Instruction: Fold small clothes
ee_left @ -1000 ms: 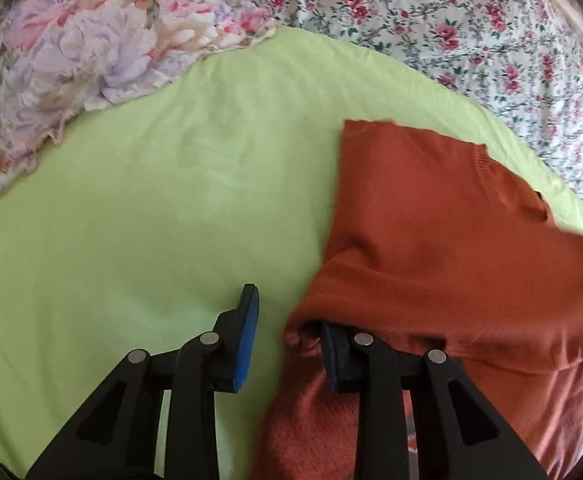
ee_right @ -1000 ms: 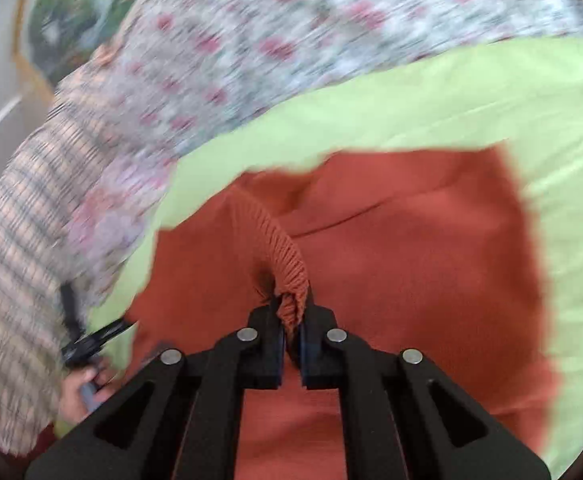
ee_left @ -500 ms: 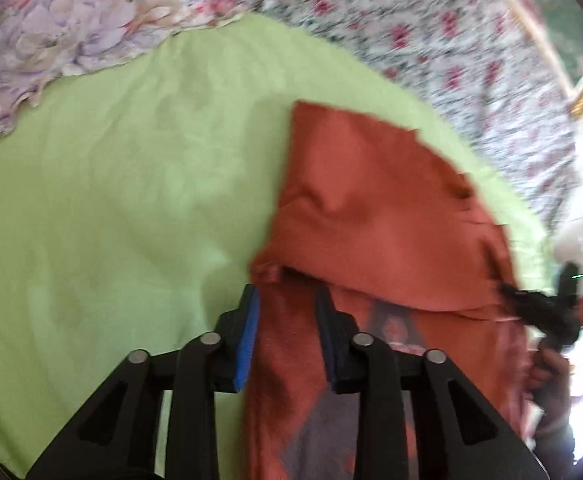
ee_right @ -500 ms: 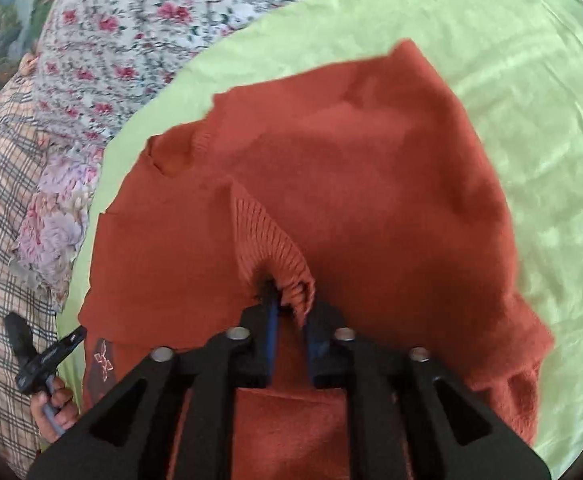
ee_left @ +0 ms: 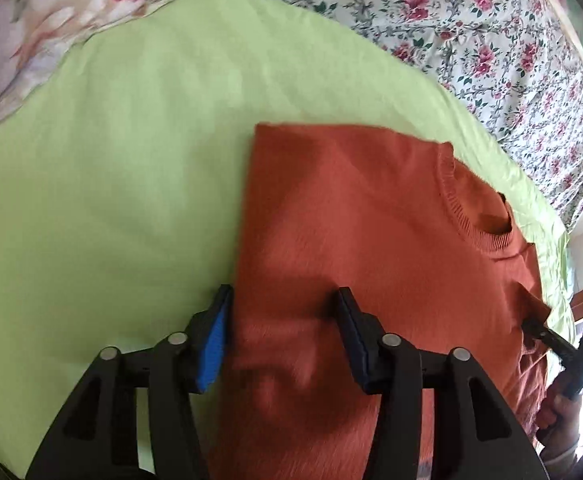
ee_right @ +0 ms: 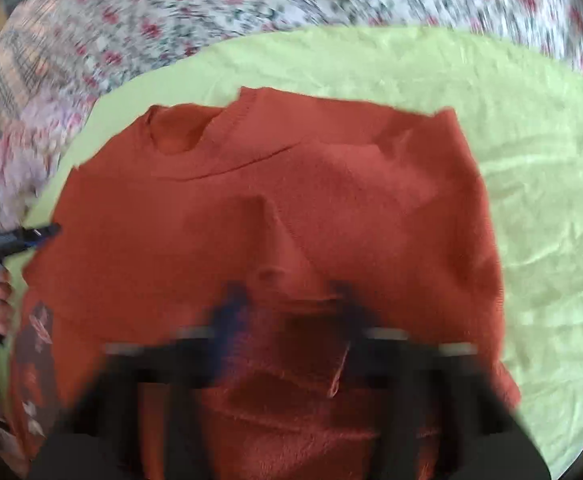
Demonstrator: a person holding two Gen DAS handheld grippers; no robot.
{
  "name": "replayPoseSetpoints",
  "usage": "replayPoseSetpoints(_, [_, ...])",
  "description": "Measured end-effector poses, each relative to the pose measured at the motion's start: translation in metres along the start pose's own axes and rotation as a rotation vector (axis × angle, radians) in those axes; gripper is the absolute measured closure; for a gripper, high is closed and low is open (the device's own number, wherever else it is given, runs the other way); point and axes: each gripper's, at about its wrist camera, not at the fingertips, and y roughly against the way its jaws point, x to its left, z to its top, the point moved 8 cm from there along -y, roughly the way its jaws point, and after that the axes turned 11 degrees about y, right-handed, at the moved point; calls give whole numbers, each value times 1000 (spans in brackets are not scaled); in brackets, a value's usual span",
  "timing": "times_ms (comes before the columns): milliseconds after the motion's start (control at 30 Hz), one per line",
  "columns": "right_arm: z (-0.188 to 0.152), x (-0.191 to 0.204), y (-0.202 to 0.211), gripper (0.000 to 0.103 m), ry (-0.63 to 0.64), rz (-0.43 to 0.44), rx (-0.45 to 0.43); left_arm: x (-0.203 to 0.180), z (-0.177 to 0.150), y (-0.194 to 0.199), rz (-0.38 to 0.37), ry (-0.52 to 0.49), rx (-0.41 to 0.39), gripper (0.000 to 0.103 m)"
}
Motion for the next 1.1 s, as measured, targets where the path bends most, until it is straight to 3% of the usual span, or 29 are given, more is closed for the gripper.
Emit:
replayPoseSetpoints(33, [5,2,7,98,-14,34,-35,-2,2,-1,4,-13,-4,62])
replayPoseSetpoints(67, [10,5,21,98,-30,79,-90,-3,4,-1,7,-28,-9,80])
replayPoseSetpoints(100, [16,4,36,98,-53,112,-151,-3,4,-2,-3,-34,-12,86])
replayPoseSetpoints(167, [16,-4,43,98,-85,82,-166,-7,4,2,20,-59,-56,92])
replayPoseSetpoints(267, [4,-17,21,98,-81,4,-71,-21,-1,16,123,-172,-181,93])
replayPoseSetpoints(333, [-7,-27,6,97,-98,-50,8,-26,-6,17,214,-238,-222,93])
replayPoseSetpoints(400, [-8,-32,11,96,-129,-56,-2,-22,-6,12,279,-240,-216,91])
replayPoseSetpoints(500, [4,-33,33,89,-123,-46,-67,-24,-2,23,241,-215,-224,86])
replayPoseSetpoints(533, [8,-33,39,74,-114,-31,-89,-28,1,30,222,-212,-238,82])
replayPoseSetpoints(567, [15,-32,44,51,-101,-25,-108,-32,4,37,205,-209,-252,71])
replayPoseSetpoints(633, [30,-32,49,38,-51,-32,-137,-41,10,44,189,-217,-275,67])
replayPoseSetpoints(800, [91,-29,22,38,103,-42,-127,-79,32,27,173,-344,-238,62])
replayPoseSetpoints(933, [127,-20,-16,37,287,-74,-81,-104,57,-6,146,-413,-180,34])
replayPoseSetpoints(967, [134,-18,-25,36,329,-82,-69,-111,62,-15,136,-432,-159,31])
replayPoseSetpoints(1033, [140,-13,-49,30,411,-63,-14,-120,75,-37,152,-474,-123,31])
replayPoseSetpoints(1100, [137,-12,-73,30,456,-62,57,-122,77,-67,148,-496,-23,31])
